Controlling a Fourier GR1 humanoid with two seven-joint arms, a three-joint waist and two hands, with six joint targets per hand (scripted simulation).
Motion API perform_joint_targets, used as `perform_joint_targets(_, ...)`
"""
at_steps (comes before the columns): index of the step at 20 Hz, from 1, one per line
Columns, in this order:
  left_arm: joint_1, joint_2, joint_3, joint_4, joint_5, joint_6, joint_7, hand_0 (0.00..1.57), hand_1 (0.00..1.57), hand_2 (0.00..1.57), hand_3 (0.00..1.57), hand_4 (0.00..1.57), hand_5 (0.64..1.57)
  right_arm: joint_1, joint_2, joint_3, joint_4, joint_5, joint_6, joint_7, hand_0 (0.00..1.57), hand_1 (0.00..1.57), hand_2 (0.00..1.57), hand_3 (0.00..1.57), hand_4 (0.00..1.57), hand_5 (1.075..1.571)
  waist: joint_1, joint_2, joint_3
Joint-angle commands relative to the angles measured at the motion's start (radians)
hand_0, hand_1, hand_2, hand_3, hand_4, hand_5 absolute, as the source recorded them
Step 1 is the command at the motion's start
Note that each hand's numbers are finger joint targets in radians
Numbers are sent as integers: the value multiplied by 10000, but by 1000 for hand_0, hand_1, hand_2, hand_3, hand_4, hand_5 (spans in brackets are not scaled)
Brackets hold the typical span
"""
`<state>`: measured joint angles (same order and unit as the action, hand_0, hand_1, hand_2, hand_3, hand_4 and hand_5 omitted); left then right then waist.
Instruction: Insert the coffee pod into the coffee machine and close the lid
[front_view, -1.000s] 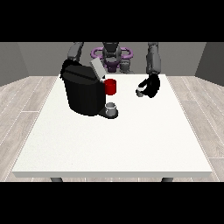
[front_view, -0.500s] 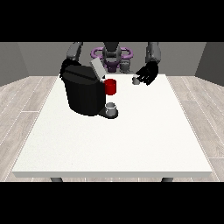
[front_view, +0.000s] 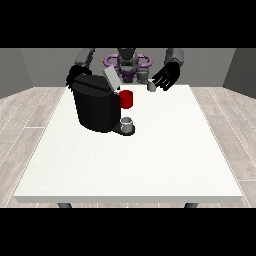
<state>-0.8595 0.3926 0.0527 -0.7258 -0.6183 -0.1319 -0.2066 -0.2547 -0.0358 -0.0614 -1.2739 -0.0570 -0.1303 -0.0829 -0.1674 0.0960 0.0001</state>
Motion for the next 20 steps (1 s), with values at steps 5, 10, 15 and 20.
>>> perform_joint_targets(5,-1699,259,447,-71,-61,61,906,1017,1017,1206,1226,503,1571,-619,-334,10,-58,141,116,154,0,0,0,0,507,1571,-613,594,3)
perform_joint_targets(10,-2326,695,1003,397,264,-340,1316,1239,1239,1262,1198,476,1571,-297,60,437,-680,270,-19,201,0,0,0,0,502,1571,-1125,623,1)
perform_joint_targets(15,-2310,815,948,521,133,-178,542,1284,1284,1340,1276,519,1571,-240,298,664,-1058,602,-435,61,0,0,0,0,483,1571,-1249,1086,-1)
perform_joint_targets(20,-2844,771,910,556,-101,36,1080,1262,1262,1297,1237,494,1571,-398,-68,334,-847,433,-169,18,0,0,0,0,519,1571,-1348,1372,2)
